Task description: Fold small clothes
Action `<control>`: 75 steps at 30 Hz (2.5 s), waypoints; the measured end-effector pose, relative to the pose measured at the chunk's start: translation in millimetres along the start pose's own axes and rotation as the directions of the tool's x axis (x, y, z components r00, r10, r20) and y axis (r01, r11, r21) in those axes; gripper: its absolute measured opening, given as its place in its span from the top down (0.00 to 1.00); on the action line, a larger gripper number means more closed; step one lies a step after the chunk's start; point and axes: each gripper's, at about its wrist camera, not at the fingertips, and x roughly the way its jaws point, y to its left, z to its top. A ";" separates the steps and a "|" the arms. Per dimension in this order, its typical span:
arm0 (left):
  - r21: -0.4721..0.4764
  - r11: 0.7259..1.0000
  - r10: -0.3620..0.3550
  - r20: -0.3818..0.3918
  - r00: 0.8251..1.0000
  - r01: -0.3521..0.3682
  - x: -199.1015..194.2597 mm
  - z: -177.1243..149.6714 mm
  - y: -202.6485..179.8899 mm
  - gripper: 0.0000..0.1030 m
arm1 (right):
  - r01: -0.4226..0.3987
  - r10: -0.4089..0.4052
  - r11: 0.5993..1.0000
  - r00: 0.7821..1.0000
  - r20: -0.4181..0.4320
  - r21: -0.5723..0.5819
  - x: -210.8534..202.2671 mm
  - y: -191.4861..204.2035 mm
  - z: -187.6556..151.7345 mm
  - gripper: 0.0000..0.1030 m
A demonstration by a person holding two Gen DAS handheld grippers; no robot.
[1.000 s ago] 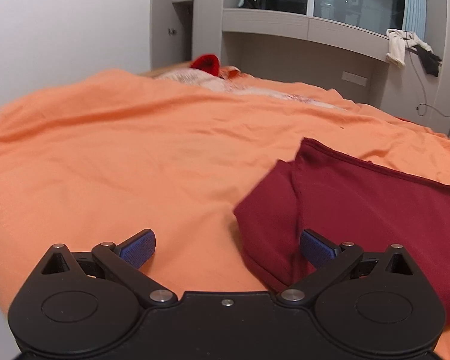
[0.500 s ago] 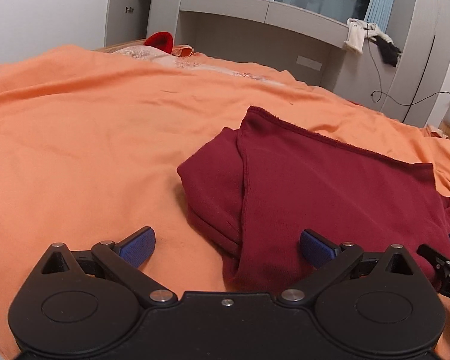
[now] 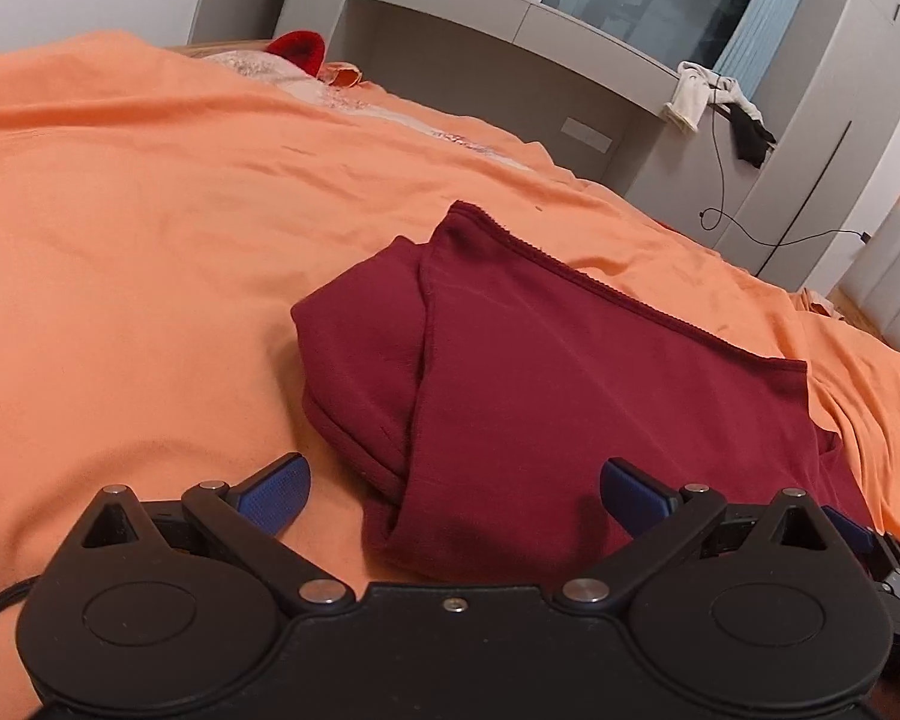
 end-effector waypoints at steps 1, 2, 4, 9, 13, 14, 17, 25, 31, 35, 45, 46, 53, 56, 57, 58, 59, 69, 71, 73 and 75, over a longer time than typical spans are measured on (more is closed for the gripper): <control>0.003 1.000 0.006 -0.002 1.000 -0.006 2.0 -0.7 -0.7 0.01 | 0.000 0.000 1.000 1.000 0.000 0.000 -0.1 -0.1 0.1 0.00; 0.009 1.000 0.014 -0.005 1.000 -0.014 4.0 -1.1 -1.8 0.01 | 0.001 -0.001 1.000 1.000 0.000 -0.001 -0.1 0.2 -0.1 0.00; 0.024 0.999 0.026 -0.008 1.000 -0.026 7.4 -1.9 -4.4 0.01 | 0.000 0.000 1.000 1.000 0.000 0.000 -0.2 -0.4 0.1 0.00; 0.025 0.998 -0.058 -0.022 0.998 0.058 8.1 -2.8 -5.9 0.01 | -0.001 0.001 1.000 1.000 0.000 0.000 -0.2 -0.6 0.0 0.00; -0.001 0.998 -0.060 -0.006 0.998 0.060 11.1 -4.3 -4.4 0.09 | 0.000 0.000 1.000 1.000 0.000 -0.001 -0.3 -0.6 0.0 0.00; -0.019 0.999 -0.051 0.005 0.999 0.051 12.1 -3.9 -2.6 0.14 | 0.000 0.000 1.000 1.000 0.000 -0.001 -0.4 -0.9 0.1 0.00; -0.054 0.998 -0.015 0.026 1.000 0.016 15.9 -3.5 0.4 0.26 | 0.002 -0.002 1.000 1.000 0.002 -0.004 -0.4 -1.0 -1.0 0.00; -0.079 0.997 0.015 0.058 0.998 -0.011 14.8 -3.7 2.0 0.54 | 0.004 -0.004 1.000 1.000 0.003 -0.007 -0.6 -1.1 -1.4 0.00; -0.074 0.997 0.028 0.059 0.998 -0.024 15.3 -3.0 -0.9 0.59 | 0.008 -0.008 1.000 1.000 0.004 -0.012 -1.0 -1.6 -1.6 0.00; -0.064 0.997 0.036 0.062 0.997 -0.032 15.4 -3.9 -2.3 0.59 | 0.008 -0.008 1.000 1.000 0.004 -0.012 -1.0 -1.6 -1.6 0.00; -0.046 0.998 0.054 0.081 0.995 -0.051 12.2 -4.4 -6.0 0.70 | 0.008 -0.008 1.000 1.000 0.005 -0.013 -1.0 -1.9 -1.8 0.00; -0.048 0.998 0.055 0.083 0.995 -0.051 11.7 -3.9 -6.4 0.73 | 0.008 -0.008 1.000 1.000 0.005 -0.013 -1.0 -2.2 -1.9 0.00; -0.048 0.998 0.048 0.115 0.992 -0.043 6.3 5.3 -12.7 0.84 | 0.007 -0.007 1.000 1.000 0.004 -0.012 -0.7 -2.0 -2.0 0.00; -0.005 0.999 0.038 0.151 0.988 -0.038 1.1 12.8 -24.1 0.85 | 0.003 -0.003 1.000 1.000 0.003 -0.005 -2.3 -2.6 -1.1 0.00; 0.017 0.999 0.034 0.166 0.986 -0.038 -0.7 15.5 -29.8 0.86 | 0.002 -0.002 1.000 1.000 0.002 -0.003 -3.3 -3.0 -0.5 0.00; 0.037 0.999 0.030 0.181 0.983 -0.037 -2.4 18.5 -35.9 0.86 | 0.000 0.000 1.000 1.000 0.000 0.000 -4.2 -3.5 0.9 0.00; 0.058 0.998 0.021 0.195 0.981 -0.033 -3.9 21.7 -42.7 0.86 | -0.003 0.003 1.000 1.000 -0.004 0.003 -5.3 -4.4 2.2 0.00; 0.323 0.946 -0.067 0.301 0.951 -0.036 -12.1 35.9 -135.3 0.87 | 0.033 -0.035 0.998 0.999 0.037 0.053 -38.7 -62.6 29.0 0.00; 0.411 0.910 -0.087 0.315 0.945 -0.053 -13.6 28.2 -161.3 0.87 | 0.063 -0.069 0.992 0.996 0.051 0.107 -45.6 -87.3 31.6 0.00; 0.475 0.879 -0.116 0.311 0.943 -0.049 -12.8 20.9 -182.8 0.87 | 0.069 -0.079 0.982 0.996 0.052 0.176 -50.6 -112.3 32.4 0.00; 0.526 0.850 -0.150 0.290 0.945 -0.026 -9.9 11.4 -205.4 0.87 | 0.081 -0.095 0.968 0.994 0.049 0.236 -54.4 -133.6 31.3 0.00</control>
